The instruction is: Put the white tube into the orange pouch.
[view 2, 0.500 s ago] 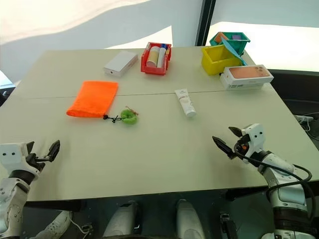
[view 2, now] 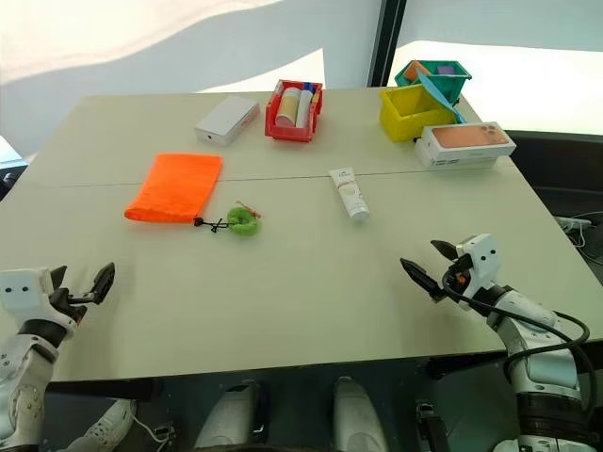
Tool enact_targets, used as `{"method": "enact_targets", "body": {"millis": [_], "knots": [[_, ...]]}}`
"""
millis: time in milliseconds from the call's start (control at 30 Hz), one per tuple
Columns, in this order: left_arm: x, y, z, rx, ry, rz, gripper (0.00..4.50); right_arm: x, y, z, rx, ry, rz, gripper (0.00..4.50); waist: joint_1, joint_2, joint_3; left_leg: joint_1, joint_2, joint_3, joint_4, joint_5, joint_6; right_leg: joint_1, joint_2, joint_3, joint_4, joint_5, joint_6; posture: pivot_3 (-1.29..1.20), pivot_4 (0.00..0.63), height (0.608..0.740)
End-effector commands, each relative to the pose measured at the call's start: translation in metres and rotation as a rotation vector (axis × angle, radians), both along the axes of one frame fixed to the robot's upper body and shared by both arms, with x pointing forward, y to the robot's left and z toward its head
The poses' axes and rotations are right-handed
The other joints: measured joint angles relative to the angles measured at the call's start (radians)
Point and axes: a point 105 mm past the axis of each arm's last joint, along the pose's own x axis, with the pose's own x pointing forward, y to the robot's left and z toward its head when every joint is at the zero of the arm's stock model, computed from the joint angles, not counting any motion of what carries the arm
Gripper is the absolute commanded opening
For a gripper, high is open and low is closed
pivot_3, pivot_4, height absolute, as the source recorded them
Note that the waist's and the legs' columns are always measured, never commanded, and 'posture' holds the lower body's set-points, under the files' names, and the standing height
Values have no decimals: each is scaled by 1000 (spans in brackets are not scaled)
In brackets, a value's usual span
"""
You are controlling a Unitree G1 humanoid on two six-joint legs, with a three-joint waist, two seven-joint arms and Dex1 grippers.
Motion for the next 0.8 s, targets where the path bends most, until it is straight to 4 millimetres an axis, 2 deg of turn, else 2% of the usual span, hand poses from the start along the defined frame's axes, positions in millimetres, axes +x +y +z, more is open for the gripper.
{"method": "enact_targets", "body": {"millis": [33,167,300,433,533,667,800], "knots": [[8,-8,18,47,-59,-33,4500,2,15,21,9,-70,59,4477,0,0,0,0,0,0,0,0,0,0,0,0,0,0,0,0,150,740],[20,-28,26,99,-79,-117,4500,2,38,31,24,-92,136,4477,1,0,0,0,0,0,0,0,0,0,0,0,0,0,0,0,150,740],[37,-44,29,239,-62,-172,4500,-7,68,38,45,-88,243,4477,2,0,0,0,0,0,0,0,0,0,0,0,0,0,-1,0,150,740],[63,-50,34,364,-66,-192,4500,-23,117,40,33,-88,409,4477,2,0,0,0,0,0,0,0,0,0,1,0,0,0,0,0,150,740],[82,-51,36,428,-66,-197,4500,-26,140,43,45,-106,457,4477,2,0,0,0,0,0,0,0,0,0,1,0,1,0,0,0,150,740],[105,-47,39,506,-64,-190,4500,-28,159,47,76,-124,480,4477,2,0,0,-1,0,0,0,0,0,0,1,0,1,1,0,0,150,740],[119,-42,40,579,-56,-207,4500,-28,162,46,77,-127,479,4477,3,0,0,-1,-1,0,0,0,0,0,1,-1,1,1,0,0,150,740]]}}
